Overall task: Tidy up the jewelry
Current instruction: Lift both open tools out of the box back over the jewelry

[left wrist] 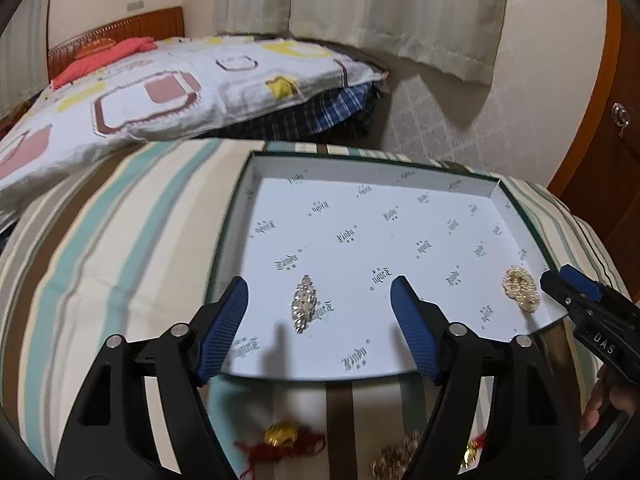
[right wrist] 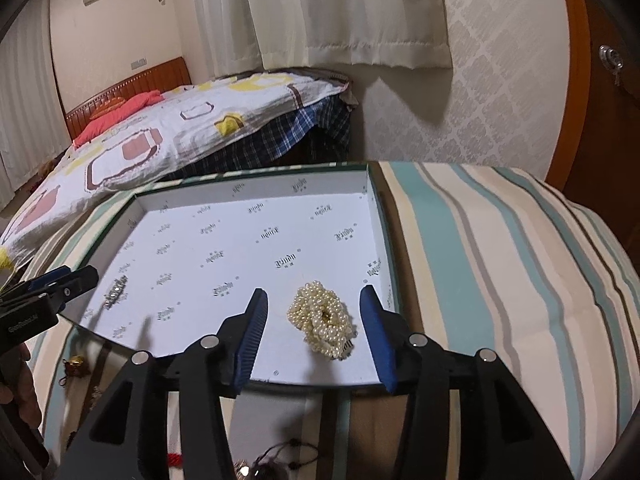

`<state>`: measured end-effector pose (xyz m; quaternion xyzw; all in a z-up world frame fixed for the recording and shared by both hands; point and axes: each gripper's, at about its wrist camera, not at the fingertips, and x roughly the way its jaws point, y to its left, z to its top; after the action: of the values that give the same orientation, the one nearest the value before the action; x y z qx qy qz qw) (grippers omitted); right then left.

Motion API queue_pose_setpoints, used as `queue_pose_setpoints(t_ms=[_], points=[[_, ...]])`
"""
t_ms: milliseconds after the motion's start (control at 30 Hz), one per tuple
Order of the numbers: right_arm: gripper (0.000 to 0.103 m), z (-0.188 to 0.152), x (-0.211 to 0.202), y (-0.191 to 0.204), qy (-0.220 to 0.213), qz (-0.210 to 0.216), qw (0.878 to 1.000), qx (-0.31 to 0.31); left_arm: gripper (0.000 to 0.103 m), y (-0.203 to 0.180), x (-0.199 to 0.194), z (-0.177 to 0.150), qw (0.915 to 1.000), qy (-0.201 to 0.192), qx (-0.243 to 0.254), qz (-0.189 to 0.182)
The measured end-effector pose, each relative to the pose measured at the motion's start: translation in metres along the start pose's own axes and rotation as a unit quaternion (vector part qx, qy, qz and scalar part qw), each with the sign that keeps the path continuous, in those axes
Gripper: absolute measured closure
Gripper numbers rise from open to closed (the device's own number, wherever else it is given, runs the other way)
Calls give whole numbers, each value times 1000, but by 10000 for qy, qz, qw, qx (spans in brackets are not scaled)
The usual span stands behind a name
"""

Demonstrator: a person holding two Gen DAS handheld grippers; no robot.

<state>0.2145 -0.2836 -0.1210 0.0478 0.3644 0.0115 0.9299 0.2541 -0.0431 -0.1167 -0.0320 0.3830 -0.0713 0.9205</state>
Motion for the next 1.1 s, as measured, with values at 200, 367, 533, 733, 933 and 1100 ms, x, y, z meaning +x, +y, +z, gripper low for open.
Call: queue_pose_setpoints(t_ms=[200, 367, 533, 733, 933, 1100], points=[[50, -14, -34, 9, -174, -50, 9998, -16, 24, 9, -45, -17, 9992, -336, -231, -17], [46, -39, -64, 18, -311, -131, 9994, -93, 23, 12, -75, -38, 9979, -529, -369, 6], [41, -71, -87, 24, -372, -133, 9992, -98, 23, 14, -101, -60, 9965, -715, -424, 118], [37, -105, -101, 33, -385, -103, 9991, -128, 22, 15, -120, -90, 9960, -777, -344, 269], [28, -126, -105, 45, -252, -34, 9994, -214, 20, 18, -127, -121, 9969, -631, -258, 385], [24, -134, -100, 56, -134, -16, 9992, -369, 17, 23, -128, -138, 9972, -493, -286, 478]])
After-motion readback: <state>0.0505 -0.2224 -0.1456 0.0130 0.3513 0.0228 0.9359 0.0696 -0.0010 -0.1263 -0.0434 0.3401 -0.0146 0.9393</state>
